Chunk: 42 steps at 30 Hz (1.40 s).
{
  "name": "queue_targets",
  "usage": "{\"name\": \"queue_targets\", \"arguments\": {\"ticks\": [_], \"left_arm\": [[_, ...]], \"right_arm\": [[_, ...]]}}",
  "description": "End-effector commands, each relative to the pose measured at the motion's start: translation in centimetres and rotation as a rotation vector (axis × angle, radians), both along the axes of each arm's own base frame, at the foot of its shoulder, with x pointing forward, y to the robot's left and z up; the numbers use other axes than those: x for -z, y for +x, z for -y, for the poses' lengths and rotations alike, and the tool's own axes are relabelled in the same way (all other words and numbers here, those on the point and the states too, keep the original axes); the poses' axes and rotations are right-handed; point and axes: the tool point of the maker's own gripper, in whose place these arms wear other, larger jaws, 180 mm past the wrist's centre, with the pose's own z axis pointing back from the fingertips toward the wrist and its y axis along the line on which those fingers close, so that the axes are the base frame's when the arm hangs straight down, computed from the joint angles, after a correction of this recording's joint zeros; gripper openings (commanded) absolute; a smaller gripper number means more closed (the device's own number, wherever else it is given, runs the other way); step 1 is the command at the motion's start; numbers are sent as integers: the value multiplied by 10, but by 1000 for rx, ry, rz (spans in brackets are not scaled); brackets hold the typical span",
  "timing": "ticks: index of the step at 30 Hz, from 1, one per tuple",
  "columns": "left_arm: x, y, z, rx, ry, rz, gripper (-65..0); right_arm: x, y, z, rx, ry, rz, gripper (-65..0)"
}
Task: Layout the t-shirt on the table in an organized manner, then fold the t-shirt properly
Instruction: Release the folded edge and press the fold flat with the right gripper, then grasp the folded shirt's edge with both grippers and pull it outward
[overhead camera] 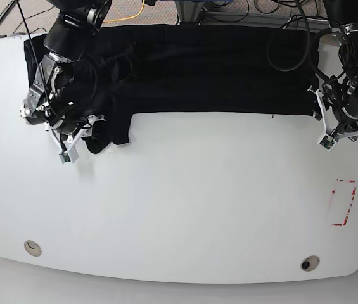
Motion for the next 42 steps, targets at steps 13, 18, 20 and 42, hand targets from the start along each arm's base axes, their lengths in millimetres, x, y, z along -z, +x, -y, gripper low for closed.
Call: {"name": "queue_targets", "arguments": {"ticks": [13,18,20,42], "left_arm": [[-10,7,-3,9,13,35,-331],[-10,7,-2,10,14,34,-331],[-10,7,-2,10,14,34,-331],[-6,11,0,15,5,24,-331]], "right_arm": [[-56,18,-31,-156,174,101,-650],[-73,1,-41,-218,257,128,-650],[-84,-4,-45,-245,291,157,-650],[-69,-123,-85,-463,536,-67,-612]]}}
